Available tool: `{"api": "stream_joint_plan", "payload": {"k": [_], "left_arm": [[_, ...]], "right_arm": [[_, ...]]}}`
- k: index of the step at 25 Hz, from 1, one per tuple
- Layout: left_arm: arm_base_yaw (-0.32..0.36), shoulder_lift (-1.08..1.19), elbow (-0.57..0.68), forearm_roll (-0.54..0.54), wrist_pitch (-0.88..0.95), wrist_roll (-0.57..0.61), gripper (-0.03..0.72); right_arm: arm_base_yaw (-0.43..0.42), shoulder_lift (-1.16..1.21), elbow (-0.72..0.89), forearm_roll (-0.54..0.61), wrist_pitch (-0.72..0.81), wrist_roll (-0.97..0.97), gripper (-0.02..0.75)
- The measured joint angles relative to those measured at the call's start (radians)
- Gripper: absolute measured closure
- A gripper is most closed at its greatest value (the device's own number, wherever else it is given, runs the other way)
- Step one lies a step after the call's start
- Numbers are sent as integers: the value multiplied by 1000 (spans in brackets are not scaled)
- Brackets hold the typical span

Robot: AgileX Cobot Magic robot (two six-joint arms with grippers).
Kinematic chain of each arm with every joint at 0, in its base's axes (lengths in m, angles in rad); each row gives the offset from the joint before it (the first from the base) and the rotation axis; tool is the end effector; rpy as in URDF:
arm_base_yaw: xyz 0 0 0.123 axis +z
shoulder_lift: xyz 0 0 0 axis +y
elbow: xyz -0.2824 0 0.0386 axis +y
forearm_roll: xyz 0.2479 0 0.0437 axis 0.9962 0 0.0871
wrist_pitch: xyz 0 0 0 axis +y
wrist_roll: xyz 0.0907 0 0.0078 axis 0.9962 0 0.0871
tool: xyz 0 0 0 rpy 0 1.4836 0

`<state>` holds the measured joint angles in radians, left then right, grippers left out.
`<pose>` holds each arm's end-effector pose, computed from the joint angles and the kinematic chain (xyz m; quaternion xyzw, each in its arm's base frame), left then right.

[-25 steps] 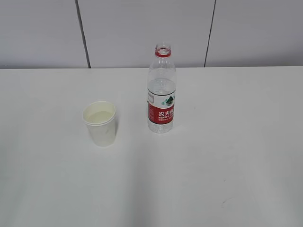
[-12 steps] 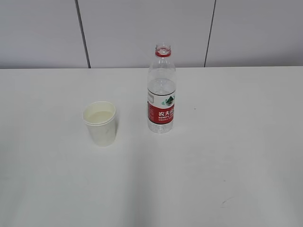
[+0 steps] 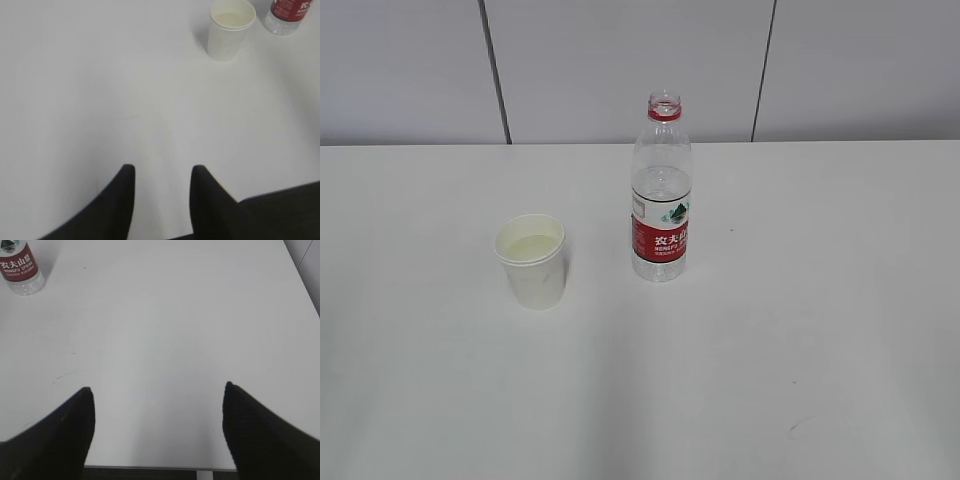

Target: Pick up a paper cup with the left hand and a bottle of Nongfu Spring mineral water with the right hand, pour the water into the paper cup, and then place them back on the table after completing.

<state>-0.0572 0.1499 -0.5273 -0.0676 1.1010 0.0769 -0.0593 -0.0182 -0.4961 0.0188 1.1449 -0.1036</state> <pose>0.0136 -0.0063 0.2813 0.0597 0.8903 -0.0294 0.4504 -0.0108 0.0022 0.2693 -0.0201 0.8707 -0.0306 0.4905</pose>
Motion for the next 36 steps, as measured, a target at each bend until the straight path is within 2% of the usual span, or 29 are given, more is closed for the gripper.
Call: {"api": "stream_joint_plan", "payload": {"k": [36], "left_arm": [[0,0,0,0,0,0,450]], "right_arm": [[0,0,0,0,0,0,151]]}}
